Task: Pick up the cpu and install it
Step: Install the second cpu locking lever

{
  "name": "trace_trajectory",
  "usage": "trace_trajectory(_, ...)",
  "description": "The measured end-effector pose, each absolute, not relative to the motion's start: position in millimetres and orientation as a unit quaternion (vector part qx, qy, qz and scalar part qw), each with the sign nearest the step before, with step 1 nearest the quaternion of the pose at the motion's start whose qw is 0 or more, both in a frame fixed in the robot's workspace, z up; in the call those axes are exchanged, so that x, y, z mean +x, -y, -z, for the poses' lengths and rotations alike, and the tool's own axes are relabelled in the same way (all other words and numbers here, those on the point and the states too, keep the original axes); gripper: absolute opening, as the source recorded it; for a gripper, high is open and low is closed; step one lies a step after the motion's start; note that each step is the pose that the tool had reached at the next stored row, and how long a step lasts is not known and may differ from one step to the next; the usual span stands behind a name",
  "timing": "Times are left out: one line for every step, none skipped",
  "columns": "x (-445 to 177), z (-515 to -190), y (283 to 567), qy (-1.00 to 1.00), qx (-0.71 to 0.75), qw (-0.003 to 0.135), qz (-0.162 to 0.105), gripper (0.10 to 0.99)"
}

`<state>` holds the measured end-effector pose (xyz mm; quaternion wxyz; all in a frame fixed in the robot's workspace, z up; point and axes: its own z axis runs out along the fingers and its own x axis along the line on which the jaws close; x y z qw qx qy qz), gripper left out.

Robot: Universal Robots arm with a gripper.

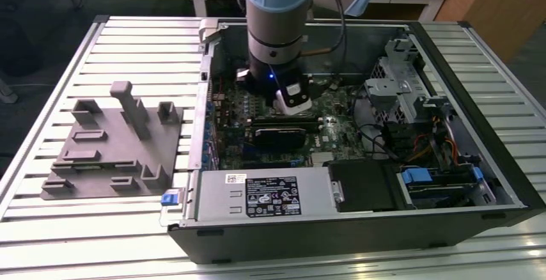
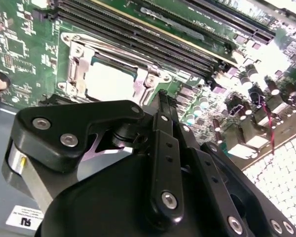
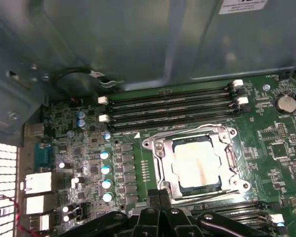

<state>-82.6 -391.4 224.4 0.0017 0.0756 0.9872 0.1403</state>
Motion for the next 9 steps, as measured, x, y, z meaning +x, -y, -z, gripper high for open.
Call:
trace_trajectory(-81.5,-224.4,390.9,-0.987,0.078,0.002,-0.138,0.106)
trace_trajectory(-80.4,-224.4,390.5,-0.988,0.08,0.003,-0.135,0.106)
trace_trajectory(-79.2,-224.4,390.2,-0.988,0.081,0.003,-0.131,0.106)
trace_trajectory(-78.1,-224.4,389.7,-0.988,0.083,0.004,-0.128,0.106)
trace_trajectory(-76.8,-224.4,389.3,-0.988,0.085,0.004,-0.125,0.106)
trace_trajectory(-75.4,-224.4,388.8,-0.989,0.087,0.005,-0.123,0.106)
trace_trajectory(-73.5,-224.3,388.3,-0.989,0.088,0.005,-0.121,0.106)
trace_trajectory(-71.5,-224.3,387.9,-0.989,0.089,0.005,-0.119,0.106)
trace_trajectory(-69.4,-224.2,387.6,-0.989,0.09,0.005,-0.118,0.106)
